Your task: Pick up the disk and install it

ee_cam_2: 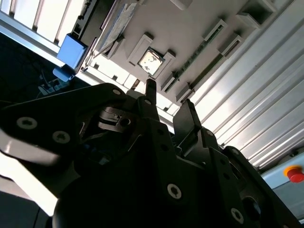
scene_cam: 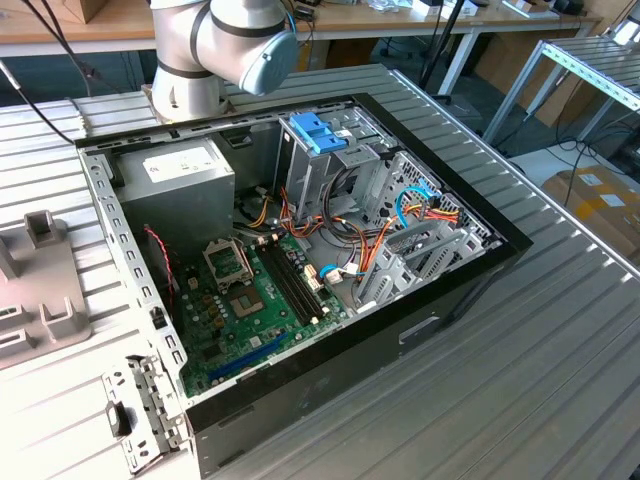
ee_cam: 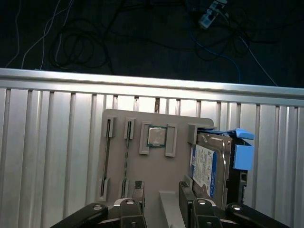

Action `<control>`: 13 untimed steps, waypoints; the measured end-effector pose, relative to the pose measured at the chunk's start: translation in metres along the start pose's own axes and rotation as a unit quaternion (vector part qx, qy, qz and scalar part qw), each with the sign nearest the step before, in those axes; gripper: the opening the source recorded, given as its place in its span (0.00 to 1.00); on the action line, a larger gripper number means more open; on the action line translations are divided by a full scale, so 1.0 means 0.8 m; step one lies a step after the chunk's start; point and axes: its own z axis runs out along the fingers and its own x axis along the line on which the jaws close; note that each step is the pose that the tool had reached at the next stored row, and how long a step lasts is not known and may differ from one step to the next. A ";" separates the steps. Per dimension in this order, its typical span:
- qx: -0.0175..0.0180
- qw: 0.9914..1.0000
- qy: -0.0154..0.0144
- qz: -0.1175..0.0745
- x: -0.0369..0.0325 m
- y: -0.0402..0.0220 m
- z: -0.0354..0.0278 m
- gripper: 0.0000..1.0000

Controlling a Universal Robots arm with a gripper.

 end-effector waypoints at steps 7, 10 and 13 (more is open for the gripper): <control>0.000 1.000 0.000 0.000 -0.0040 -0.0003 0.0004 0.42; 0.000 1.000 0.000 0.000 -0.0047 -0.0003 0.0007 0.42; 0.000 1.000 0.000 0.000 -0.0053 -0.0004 0.0012 0.42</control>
